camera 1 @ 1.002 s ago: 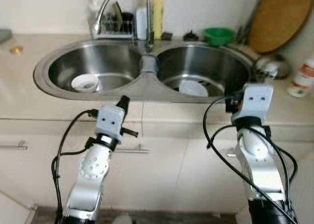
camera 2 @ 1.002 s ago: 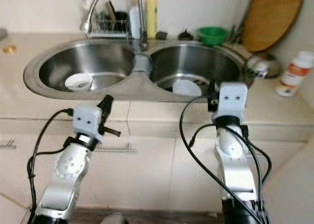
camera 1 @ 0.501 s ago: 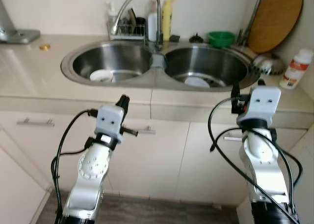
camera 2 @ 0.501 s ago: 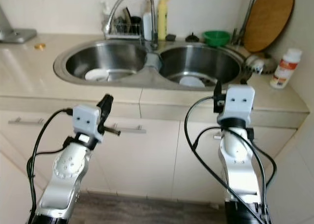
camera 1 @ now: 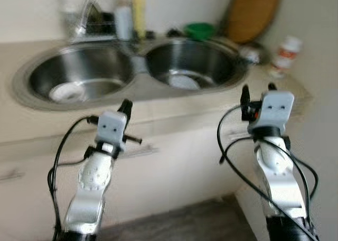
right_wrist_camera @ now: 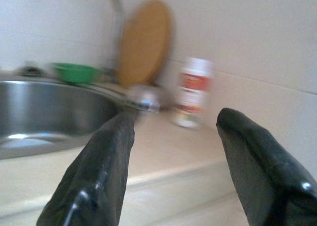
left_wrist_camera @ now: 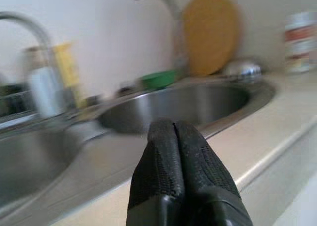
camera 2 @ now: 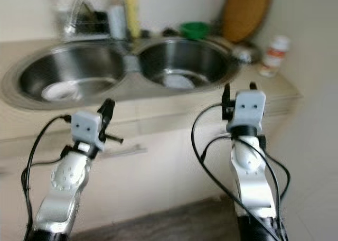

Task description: Kitchen organization

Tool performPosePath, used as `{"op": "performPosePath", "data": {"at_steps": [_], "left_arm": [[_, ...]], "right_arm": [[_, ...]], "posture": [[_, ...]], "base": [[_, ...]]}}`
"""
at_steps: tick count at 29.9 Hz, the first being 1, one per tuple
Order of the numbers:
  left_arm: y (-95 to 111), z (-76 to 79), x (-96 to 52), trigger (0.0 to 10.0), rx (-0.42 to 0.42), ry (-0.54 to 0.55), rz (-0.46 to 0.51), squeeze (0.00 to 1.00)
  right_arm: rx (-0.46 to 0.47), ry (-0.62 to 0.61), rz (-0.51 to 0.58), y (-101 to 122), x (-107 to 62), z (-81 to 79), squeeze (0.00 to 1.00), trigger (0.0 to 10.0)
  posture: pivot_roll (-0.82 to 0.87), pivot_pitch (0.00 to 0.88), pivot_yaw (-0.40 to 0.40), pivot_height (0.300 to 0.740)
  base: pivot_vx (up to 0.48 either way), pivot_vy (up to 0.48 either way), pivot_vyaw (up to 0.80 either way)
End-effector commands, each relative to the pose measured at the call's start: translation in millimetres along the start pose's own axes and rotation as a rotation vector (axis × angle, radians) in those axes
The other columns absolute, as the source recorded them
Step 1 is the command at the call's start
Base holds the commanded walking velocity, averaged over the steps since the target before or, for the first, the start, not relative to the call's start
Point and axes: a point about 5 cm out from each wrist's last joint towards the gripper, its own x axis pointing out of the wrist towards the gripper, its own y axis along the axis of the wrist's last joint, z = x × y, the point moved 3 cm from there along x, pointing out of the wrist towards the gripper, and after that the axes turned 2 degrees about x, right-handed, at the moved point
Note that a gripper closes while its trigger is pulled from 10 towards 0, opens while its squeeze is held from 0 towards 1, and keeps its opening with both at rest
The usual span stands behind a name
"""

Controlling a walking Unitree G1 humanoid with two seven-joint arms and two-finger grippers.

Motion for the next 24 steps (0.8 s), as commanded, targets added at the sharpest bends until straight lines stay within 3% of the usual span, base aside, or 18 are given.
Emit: {"op": "performPosePath", "data": {"at_steps": [1,12,17,24], "left_arm": [[2.6,-8.5,-1.1,10.0,0.023,0.017,0.014,0.00],[3.6,-6.1,-0.3,10.0,0.040,0.000,0.021,0.00],[2.3,0.6,-0.3,10.0,0.043,-0.042,0.023,0.00],[-0.3,13.9,5.2,10.0,0.022,-0.117,0.020,0.00]], "right_arm": [[0.024,0.020,0.033,8.7,1.3,-7.2,0.00,10.0],[0.013,0.001,0.042,7.9,-5.7,-1.2,0.00,10.0],[-0.008,0.002,0.029,2.7,-21.1,2.9,0.00,10.0],[-0.015,-0.009,0.011,-1.3,-30.2,3.8,0.00,10.0]], "posture": [[0.15,0.000,-0.038,0.740],[0.15,0.000,-0.035,0.740],[0.14,0.000,-0.033,0.740],[0.13,0.000,-0.025,0.740]], "base": [[0.000,0.000,-0.80],[0.000,0.000,-0.80],[0.000,0.000,-0.80],[0.000,0.000,-0.80]]}}
